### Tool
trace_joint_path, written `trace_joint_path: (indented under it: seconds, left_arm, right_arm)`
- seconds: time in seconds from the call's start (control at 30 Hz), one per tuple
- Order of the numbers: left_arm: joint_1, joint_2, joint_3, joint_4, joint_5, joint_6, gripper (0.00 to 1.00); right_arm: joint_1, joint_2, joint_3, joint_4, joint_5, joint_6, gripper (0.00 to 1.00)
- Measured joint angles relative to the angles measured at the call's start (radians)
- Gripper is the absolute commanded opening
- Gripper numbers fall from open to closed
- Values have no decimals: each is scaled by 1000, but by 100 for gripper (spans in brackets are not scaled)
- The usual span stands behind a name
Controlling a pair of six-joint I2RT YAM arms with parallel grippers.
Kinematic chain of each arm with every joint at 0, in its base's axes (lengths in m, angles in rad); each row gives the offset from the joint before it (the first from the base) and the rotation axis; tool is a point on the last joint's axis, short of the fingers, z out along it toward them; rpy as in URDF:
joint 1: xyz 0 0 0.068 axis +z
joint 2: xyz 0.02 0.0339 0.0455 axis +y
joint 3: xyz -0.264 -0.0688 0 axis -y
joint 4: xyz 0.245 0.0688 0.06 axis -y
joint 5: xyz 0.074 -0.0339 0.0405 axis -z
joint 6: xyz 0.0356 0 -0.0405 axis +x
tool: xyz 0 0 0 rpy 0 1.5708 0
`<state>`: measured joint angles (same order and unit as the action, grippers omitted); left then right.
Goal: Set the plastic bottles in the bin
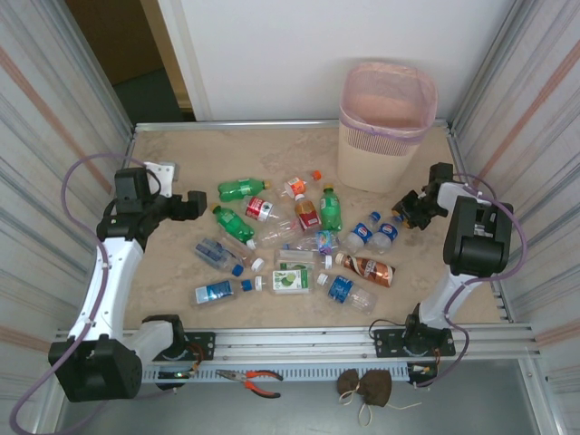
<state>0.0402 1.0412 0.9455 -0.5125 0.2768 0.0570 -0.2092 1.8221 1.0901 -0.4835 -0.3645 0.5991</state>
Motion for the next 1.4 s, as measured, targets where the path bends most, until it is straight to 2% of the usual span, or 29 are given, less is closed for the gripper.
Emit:
trace_joint_path:
  seconds: [0.2, 0.4, 0.57, 0.77, 0.97, 1.17, 1.4]
  left_arm:
    - [0, -6, -9, 1, 0, 0, 99]
    - [0, -22, -11, 6, 1, 0, 99]
    - [0, -27, -17, 16, 2, 0, 99]
    - [0, -28, -19, 16, 4, 0, 99]
    - [0, -28, -19, 23, 5, 0, 99]
    - [0, -28, -24, 32, 15, -1, 99]
    - [0, -28, -25, 38, 19, -1, 99]
  right_arm:
    - [-28, -83, -15, -8, 7, 0, 26]
    - [-40, -252, -6, -74, 80, -8, 26]
    - [-40, -392, 87, -151, 151, -32, 25]
    - [-26, -491, 267, -184, 212, -58, 25]
    - [14, -503, 463, -140, 238, -61, 25]
    - [76, -493, 541, 82, 269, -61, 24]
    - [139, -313, 699, 304, 284, -61, 25]
